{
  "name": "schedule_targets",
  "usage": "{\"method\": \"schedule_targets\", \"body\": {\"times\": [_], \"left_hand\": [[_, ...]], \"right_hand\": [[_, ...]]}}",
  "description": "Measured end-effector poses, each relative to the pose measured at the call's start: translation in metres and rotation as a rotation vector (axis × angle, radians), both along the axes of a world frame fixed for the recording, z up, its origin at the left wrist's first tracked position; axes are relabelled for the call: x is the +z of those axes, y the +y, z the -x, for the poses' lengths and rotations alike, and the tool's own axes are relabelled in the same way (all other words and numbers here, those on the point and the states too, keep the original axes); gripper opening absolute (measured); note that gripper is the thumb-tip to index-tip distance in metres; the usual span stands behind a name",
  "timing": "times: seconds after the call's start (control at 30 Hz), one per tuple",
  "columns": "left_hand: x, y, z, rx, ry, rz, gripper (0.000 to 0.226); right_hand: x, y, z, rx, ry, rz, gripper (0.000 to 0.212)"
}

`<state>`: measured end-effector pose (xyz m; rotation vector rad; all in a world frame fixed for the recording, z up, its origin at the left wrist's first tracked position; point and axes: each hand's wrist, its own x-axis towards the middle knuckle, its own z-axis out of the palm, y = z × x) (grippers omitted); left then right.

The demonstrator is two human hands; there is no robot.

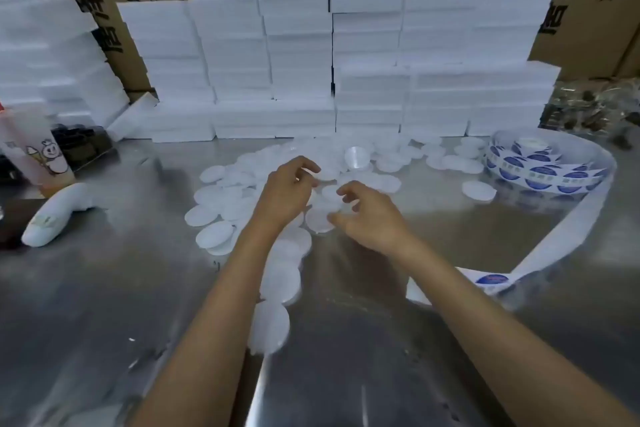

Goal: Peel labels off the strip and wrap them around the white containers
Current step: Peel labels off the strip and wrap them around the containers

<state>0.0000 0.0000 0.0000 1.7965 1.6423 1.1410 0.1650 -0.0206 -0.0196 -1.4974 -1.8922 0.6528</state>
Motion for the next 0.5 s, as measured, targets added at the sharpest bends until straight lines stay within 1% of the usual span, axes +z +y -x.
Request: {"method": "schedule_targets", "body": {"times": [0.07,0.1,0.13,0.17,0.27,0.33,0.43,0.5], "left_hand": [[-0.004,0.004,0.002,0.021,-0.07,0.009,0.03],[-0.007,0.005,0.002,0.021,-0.097,0.01,0.03],[-0.008,0.003,0.002,0.012,-0.116,0.015,0.03],[-0.01,0.002,0.002,0.004,-0.146,0.012,0.029],[-0.009,-0.003,0.003,0.013,-0.202,0.008,0.028],[-0.011,-0.006,0.002,0.022,-0.212,0.011,0.029],[-0.01,-0.01,0.001,0.032,-0.245,0.008,0.028],[-0.009,-0.012,0.0,0.031,-0.239,0.023,0.025]], "right_hand": [[-0.007,0.006,0.012,-0.015,-0.106,0.001,0.078],[-0.013,0.007,0.016,-0.008,-0.14,-0.019,0.087],[-0.018,0.006,0.021,-0.007,-0.171,-0.047,0.088],[-0.022,0.008,0.022,-0.022,-0.175,-0.094,0.084],[-0.03,0.012,0.017,-0.051,-0.172,-0.234,0.058],[-0.032,0.012,0.015,-0.054,-0.098,-0.193,0.05],[-0.031,0.013,0.013,-0.072,0.116,-0.052,0.046],[-0.029,0.013,0.013,-0.091,0.162,-0.045,0.028]]}}
